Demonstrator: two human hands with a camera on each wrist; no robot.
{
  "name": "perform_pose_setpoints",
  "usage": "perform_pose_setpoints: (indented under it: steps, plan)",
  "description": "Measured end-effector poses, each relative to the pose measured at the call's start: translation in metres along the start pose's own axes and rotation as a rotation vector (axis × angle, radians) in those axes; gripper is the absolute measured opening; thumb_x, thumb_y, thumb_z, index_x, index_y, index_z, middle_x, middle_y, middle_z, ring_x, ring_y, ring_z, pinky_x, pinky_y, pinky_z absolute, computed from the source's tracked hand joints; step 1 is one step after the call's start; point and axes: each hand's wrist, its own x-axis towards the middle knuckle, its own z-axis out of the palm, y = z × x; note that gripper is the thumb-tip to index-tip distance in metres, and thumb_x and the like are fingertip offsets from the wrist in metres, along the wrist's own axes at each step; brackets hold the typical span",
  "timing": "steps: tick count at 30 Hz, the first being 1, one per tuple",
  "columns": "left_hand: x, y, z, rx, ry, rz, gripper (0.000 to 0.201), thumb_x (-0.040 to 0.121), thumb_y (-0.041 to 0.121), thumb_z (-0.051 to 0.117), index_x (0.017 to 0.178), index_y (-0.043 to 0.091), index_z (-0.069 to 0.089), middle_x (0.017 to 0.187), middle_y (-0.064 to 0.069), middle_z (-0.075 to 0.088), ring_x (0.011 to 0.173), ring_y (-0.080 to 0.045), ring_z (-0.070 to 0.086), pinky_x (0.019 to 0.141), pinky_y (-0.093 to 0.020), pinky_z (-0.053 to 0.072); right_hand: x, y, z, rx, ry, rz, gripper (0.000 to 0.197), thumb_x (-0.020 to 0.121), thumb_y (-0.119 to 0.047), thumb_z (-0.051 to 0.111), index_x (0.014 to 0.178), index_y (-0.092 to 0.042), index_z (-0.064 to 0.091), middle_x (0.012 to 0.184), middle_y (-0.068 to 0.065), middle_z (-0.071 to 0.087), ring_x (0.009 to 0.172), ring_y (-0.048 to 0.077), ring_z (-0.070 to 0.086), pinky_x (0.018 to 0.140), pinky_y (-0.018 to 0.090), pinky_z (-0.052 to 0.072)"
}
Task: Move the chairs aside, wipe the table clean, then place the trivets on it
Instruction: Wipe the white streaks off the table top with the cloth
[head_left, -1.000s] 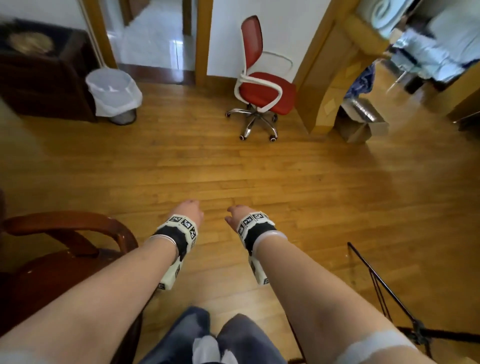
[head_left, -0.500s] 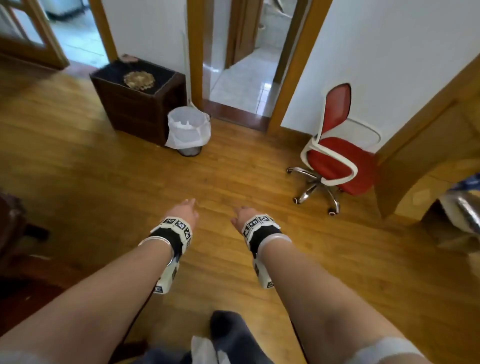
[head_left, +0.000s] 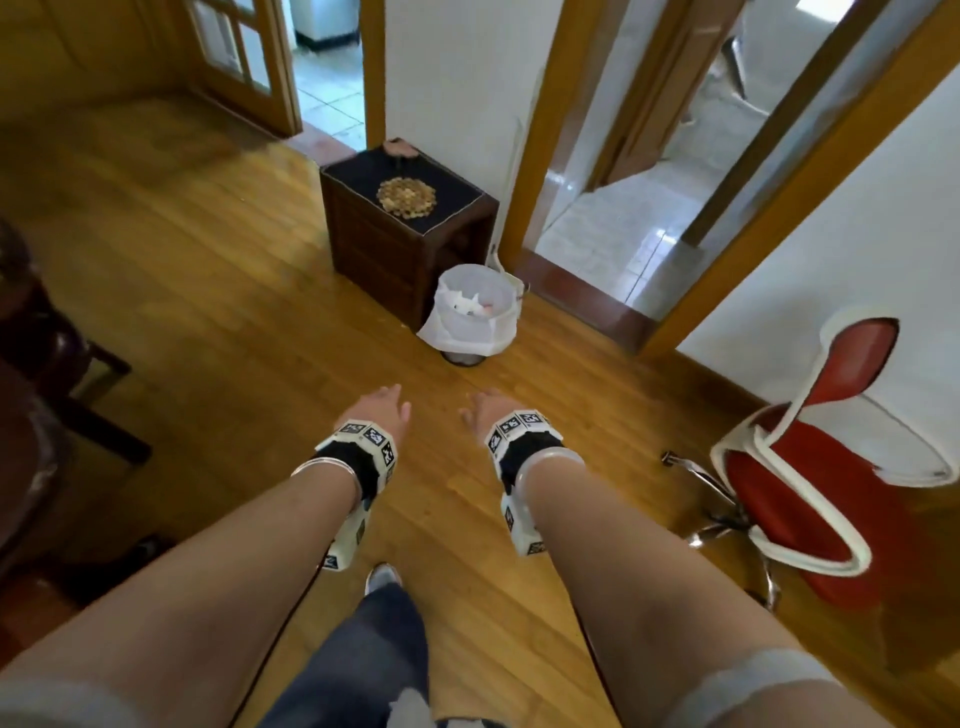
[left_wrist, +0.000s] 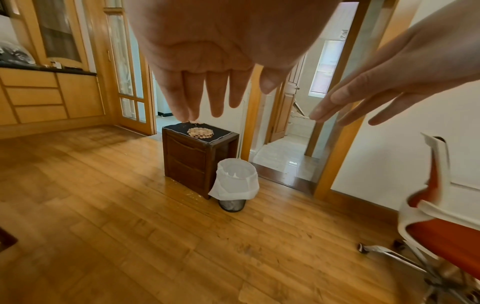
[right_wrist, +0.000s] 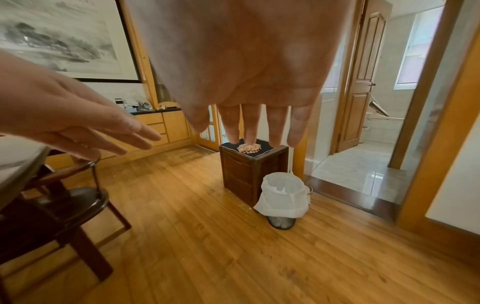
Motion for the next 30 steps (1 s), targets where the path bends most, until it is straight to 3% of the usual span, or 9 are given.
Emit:
perform_pose_setpoints:
  steps: [8, 13, 15, 22, 30]
  plan:
    - [0.171, 0.000, -0.104, -0.038, 0.056, 0.028, 0.053, 0.102, 0.035, 0.030, 0.150, 0.017, 0.020, 0.156, -0.003, 0.023, 0.143, -0.023, 0.025, 0.115, -0.041, 0.028, 0.149, -0.028, -0.129, -0.012, 0.083, -0.019, 0.049, 0.103, -0.033, 0.036, 0.147, -0.011, 0.034, 0.152, 0.011, 0.033, 0.136, 0.029, 0.039, 0.109, 0.039, 0.034]
    - [0.262, -0.011, -0.153, -0.043, 0.060, -0.005, 0.051, 0.102, 0.032, 0.030, 0.150, 0.017, 0.021, 0.156, -0.003, 0.025, 0.142, -0.022, 0.026, 0.114, -0.041, 0.029, 0.233, -0.055, -0.184, -0.322, 0.048, -0.126, 0.045, 0.103, -0.016, 0.043, 0.146, -0.009, 0.035, 0.153, 0.014, 0.032, 0.139, 0.030, 0.032, 0.111, 0.041, 0.031]
    - [0.299, -0.017, -0.168, -0.039, 0.049, -0.019, 0.050, 0.103, 0.031, 0.028, 0.150, 0.016, 0.021, 0.156, -0.004, 0.025, 0.142, -0.023, 0.026, 0.114, -0.040, 0.028, 0.272, -0.066, -0.202, -0.387, 0.036, -0.148, 0.046, 0.102, -0.016, 0.044, 0.147, -0.013, 0.033, 0.154, 0.012, 0.029, 0.140, 0.030, 0.030, 0.111, 0.043, 0.030]
    - [0.453, -0.040, -0.251, -0.010, 0.095, -0.063, 0.049, 0.103, 0.030, 0.028, 0.149, 0.015, 0.024, 0.154, -0.003, 0.029, 0.140, -0.021, 0.030, 0.113, -0.038, 0.030, 0.441, -0.107, -0.273, -0.040, -0.041, -0.104, 0.050, 0.103, -0.036, 0.036, 0.149, -0.016, 0.032, 0.153, 0.007, 0.033, 0.137, 0.028, 0.039, 0.110, 0.043, 0.036]
    - [0.605, -0.069, -0.347, -0.076, 0.136, -0.115, 0.047, 0.102, 0.029, 0.032, 0.147, 0.015, 0.029, 0.151, -0.003, 0.035, 0.138, -0.021, 0.035, 0.111, -0.039, 0.033, 0.601, -0.163, -0.375, -0.058, -0.058, -0.136, 0.046, 0.103, -0.035, 0.037, 0.144, -0.014, 0.039, 0.148, 0.009, 0.040, 0.132, 0.029, 0.044, 0.105, 0.042, 0.040]
